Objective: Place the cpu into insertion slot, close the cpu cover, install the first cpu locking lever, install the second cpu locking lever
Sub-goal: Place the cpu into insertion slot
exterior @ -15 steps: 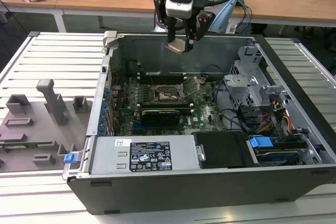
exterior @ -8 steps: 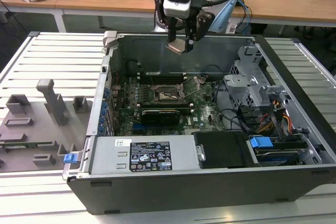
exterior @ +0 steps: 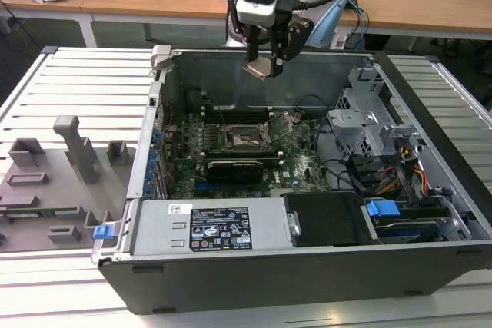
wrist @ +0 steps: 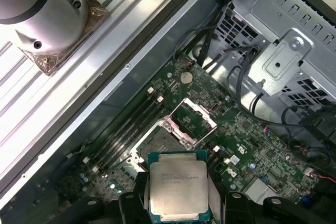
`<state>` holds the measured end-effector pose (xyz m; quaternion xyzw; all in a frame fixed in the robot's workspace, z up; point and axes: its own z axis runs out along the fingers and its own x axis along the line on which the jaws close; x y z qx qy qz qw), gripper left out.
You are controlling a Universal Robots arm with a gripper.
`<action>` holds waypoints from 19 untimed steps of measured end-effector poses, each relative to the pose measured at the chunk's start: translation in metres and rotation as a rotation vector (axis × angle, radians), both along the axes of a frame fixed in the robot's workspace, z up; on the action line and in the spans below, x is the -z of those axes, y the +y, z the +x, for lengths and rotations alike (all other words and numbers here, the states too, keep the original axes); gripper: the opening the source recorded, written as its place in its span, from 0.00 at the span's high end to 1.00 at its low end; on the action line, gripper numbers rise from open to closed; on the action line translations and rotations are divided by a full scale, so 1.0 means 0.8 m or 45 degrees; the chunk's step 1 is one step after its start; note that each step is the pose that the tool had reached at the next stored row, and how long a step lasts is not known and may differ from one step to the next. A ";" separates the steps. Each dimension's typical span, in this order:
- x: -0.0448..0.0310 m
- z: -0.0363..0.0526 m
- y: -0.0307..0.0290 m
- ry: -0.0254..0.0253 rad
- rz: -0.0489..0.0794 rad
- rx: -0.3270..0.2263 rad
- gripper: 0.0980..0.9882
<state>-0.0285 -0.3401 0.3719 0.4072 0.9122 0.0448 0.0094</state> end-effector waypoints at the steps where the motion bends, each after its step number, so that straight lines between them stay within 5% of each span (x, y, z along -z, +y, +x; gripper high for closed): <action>1: 0.0000 0.000 0.0000 0.0000 0.000 0.007 0.51; 19: 0.0000 0.000 0.0000 0.0000 0.000 0.097 0.51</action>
